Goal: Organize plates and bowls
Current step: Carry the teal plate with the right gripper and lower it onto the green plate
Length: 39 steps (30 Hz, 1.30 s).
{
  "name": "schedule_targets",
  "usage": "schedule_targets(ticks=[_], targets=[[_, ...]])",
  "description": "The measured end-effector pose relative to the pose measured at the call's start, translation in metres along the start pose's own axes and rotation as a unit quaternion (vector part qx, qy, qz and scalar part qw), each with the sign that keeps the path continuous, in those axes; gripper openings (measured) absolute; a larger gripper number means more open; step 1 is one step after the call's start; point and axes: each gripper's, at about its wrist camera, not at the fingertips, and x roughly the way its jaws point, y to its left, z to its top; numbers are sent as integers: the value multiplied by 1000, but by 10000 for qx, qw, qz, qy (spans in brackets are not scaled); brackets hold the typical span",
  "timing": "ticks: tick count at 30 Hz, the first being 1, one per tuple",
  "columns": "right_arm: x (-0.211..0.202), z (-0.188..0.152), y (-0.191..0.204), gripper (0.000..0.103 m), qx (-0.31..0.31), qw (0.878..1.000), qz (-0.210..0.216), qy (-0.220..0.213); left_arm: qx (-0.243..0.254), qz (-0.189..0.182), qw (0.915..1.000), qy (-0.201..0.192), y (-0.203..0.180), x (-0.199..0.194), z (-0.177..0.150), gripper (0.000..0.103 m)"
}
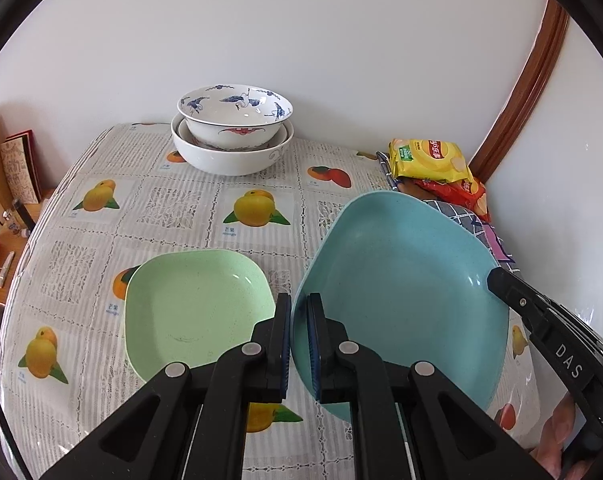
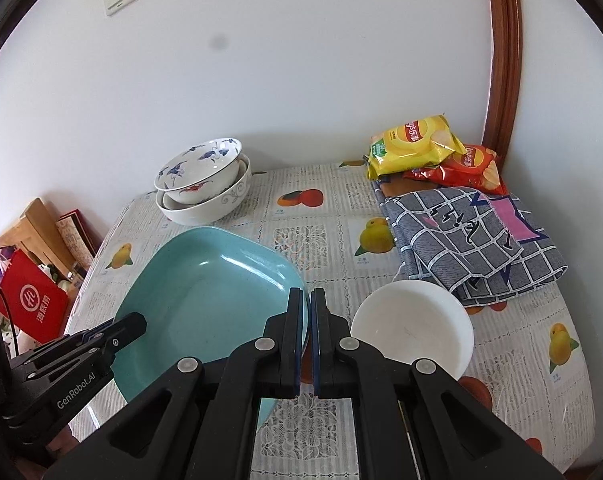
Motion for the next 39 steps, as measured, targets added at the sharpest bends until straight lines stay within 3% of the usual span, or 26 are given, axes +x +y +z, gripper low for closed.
schedule_targets(ticks=[20, 39], targets=[[8, -14, 32, 4, -275, 9995, 89, 120, -361, 115, 9993, 28, 33, -7, -26, 8], [67, -31, 83, 4, -757, 9940, 343, 711, -1031, 459, 9926, 441, 94, 19, -50, 8]])
